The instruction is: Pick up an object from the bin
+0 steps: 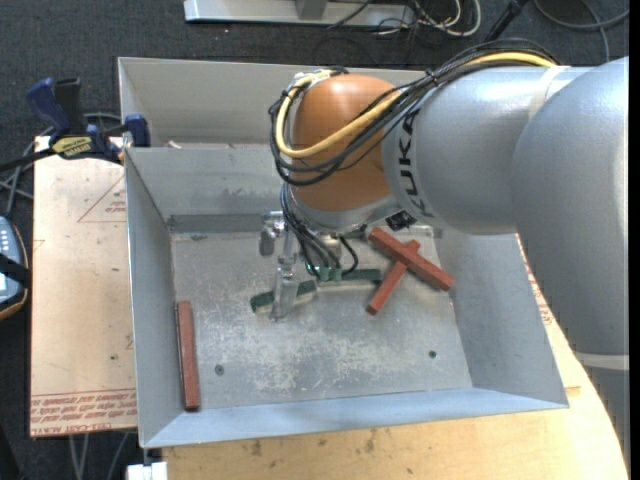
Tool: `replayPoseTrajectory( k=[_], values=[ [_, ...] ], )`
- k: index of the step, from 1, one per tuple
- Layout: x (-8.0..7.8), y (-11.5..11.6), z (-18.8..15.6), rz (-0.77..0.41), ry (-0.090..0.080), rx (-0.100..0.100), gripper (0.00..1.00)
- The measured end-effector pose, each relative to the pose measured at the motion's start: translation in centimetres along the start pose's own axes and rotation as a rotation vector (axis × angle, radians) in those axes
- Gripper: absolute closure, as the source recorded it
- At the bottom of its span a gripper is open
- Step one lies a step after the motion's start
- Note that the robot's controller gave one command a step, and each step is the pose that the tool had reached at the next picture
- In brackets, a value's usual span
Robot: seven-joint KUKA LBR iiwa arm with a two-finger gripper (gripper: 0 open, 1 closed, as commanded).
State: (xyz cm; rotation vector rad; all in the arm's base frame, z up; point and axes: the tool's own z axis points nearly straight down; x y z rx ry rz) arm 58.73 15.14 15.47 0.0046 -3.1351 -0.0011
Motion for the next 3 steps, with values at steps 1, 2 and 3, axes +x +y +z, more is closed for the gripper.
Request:
replayPoseTrajectory(
  k=[1,2,3],
  values=[
    [-0.2,-0.1,-0.4,0.003,-0.007,-0.001,0.0],
    [3.0,-2.0,8.3,0.089,-0.009,-0.002,1.0],
    [3.0,-2.0,8.3,0.09,-0.009,-0.002,1.0]
  ],
)
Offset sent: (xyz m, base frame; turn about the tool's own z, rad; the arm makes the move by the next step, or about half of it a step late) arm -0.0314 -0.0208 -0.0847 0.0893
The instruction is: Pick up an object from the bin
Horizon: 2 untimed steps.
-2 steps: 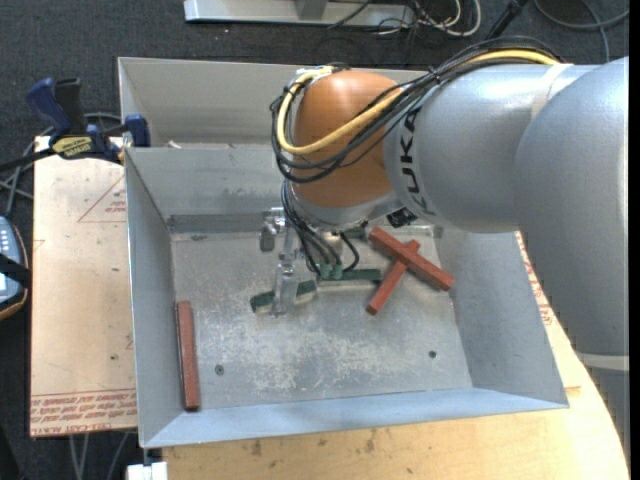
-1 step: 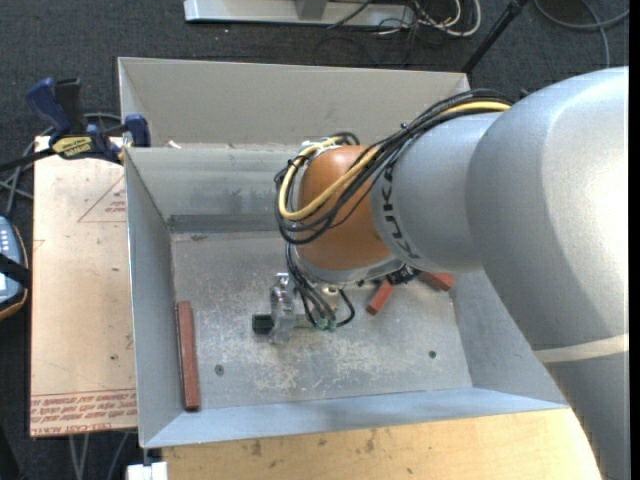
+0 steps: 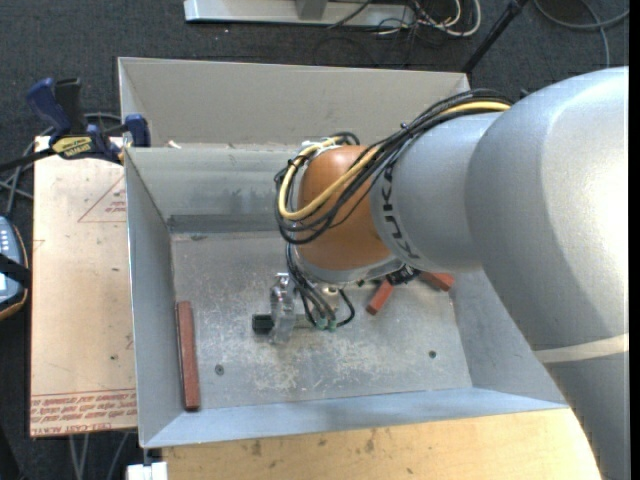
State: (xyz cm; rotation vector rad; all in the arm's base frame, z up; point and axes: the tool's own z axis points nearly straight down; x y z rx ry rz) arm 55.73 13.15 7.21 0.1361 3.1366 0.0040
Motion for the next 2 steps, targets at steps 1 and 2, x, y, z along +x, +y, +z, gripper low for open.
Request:
replayPoseTrajectory(
  k=[1,2],
  values=[
    [0.4,0.0,-4.3,-0.007,0.008,0.003,1.0],
    [-0.8,0.1,-10.6,-0.017,0.003,0.001,1.0]
  ],
)
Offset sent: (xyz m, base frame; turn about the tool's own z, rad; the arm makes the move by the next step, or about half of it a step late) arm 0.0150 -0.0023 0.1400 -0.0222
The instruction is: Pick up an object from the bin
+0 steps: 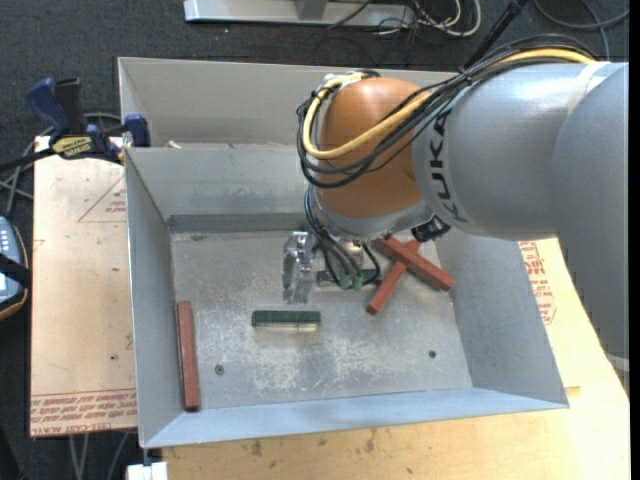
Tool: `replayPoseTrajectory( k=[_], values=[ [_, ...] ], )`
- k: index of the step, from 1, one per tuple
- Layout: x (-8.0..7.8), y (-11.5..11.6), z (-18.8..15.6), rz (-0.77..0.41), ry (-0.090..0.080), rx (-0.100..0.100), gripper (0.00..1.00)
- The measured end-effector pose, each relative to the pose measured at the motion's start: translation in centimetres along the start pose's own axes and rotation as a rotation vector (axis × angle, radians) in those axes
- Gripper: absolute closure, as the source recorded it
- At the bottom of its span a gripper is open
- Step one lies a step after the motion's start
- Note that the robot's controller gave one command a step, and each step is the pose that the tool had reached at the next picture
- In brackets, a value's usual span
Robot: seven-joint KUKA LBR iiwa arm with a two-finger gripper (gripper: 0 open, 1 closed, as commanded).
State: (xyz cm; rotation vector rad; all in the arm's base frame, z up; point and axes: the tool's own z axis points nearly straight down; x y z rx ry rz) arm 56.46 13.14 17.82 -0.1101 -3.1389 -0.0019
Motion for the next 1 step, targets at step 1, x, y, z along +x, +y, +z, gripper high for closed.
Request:
replayPoseTrajectory(
  k=[1],
  values=[
    [5.95,-2.47,11.04,-0.119,-0.005,-0.001,0.0]
  ],
)
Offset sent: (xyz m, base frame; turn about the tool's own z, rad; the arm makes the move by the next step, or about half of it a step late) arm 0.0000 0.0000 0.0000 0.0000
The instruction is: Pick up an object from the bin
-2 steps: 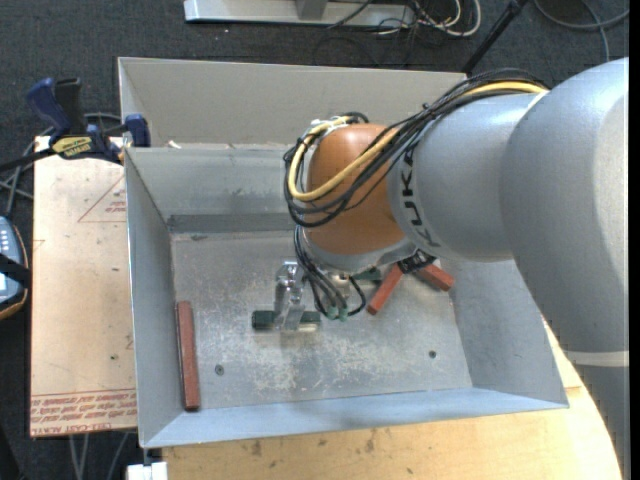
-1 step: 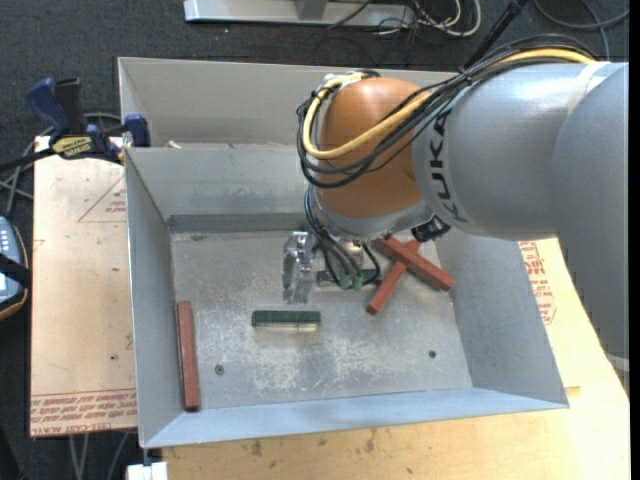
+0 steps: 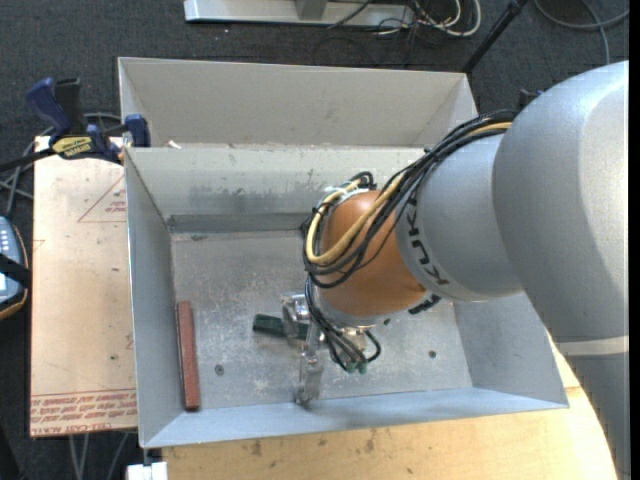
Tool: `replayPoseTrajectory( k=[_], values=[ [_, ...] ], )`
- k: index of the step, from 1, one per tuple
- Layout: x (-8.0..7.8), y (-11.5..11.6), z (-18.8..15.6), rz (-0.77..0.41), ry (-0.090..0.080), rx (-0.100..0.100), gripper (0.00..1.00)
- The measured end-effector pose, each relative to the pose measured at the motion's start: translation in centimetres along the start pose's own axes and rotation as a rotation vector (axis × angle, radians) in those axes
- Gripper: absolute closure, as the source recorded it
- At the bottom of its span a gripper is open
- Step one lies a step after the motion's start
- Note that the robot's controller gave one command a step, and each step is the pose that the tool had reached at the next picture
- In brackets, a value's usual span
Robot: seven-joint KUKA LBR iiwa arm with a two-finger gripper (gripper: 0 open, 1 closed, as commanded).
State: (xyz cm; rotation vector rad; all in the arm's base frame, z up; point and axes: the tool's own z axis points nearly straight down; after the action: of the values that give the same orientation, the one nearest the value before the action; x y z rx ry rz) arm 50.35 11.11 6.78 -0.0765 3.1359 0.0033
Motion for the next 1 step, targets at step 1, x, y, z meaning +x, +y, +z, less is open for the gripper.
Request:
replayPoseTrajectory(
  k=[1],
  values=[
    [-0.03,-0.05,-0.26,0.001,0.003,0.001,0.0]
  ],
)
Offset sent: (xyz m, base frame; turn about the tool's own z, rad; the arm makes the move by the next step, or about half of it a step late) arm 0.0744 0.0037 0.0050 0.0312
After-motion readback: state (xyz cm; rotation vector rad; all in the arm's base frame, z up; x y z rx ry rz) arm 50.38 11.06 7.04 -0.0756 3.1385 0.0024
